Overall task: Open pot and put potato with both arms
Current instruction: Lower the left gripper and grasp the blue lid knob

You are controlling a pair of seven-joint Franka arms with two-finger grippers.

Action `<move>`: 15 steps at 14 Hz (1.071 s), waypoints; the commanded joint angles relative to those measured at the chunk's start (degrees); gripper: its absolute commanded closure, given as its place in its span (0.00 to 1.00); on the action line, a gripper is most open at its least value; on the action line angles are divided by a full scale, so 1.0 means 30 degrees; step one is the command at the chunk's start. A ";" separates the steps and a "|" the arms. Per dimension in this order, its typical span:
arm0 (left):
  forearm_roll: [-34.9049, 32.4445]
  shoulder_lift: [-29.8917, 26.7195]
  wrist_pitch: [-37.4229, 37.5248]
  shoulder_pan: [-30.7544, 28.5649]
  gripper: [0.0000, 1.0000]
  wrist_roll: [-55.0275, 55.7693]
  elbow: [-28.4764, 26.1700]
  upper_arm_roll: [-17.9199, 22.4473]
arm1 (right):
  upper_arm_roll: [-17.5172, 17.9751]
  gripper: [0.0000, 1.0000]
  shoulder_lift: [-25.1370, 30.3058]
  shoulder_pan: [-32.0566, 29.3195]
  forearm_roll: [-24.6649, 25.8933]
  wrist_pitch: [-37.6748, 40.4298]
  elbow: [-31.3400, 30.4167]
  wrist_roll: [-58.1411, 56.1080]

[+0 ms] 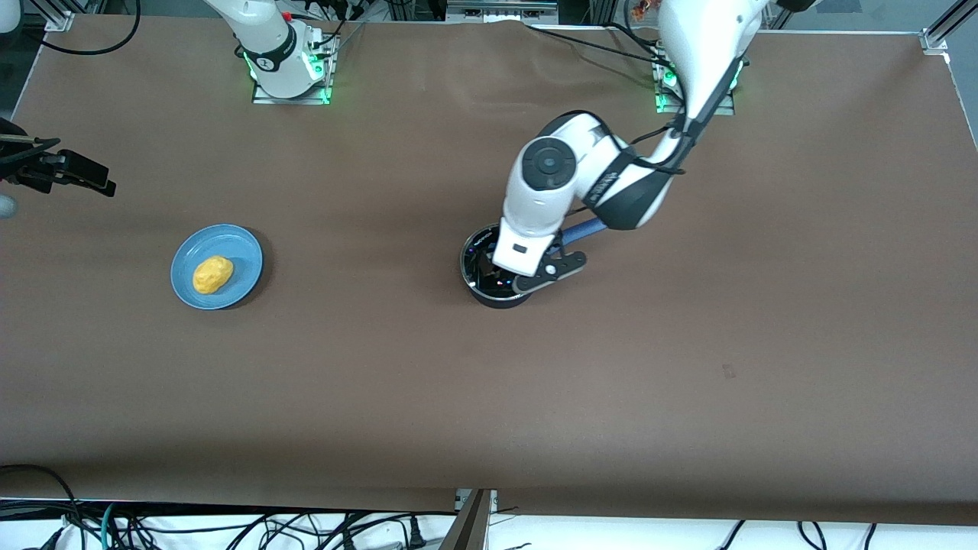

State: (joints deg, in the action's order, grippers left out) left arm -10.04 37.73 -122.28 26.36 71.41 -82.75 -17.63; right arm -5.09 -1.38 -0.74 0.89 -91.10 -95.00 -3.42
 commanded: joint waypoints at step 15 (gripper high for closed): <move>-0.2044 0.1163 0.0420 0.1056 0.23 0.0864 0.0631 0.0163 | 0.0350 0.00 -0.0798 0.0422 -0.0269 0.0922 0.0759 -0.0003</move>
State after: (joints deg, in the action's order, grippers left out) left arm -14.64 41.34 -122.11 28.92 73.23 -81.23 -17.42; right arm -4.05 -3.48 0.35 0.61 -90.17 -94.17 -3.44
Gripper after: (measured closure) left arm 0.141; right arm 0.000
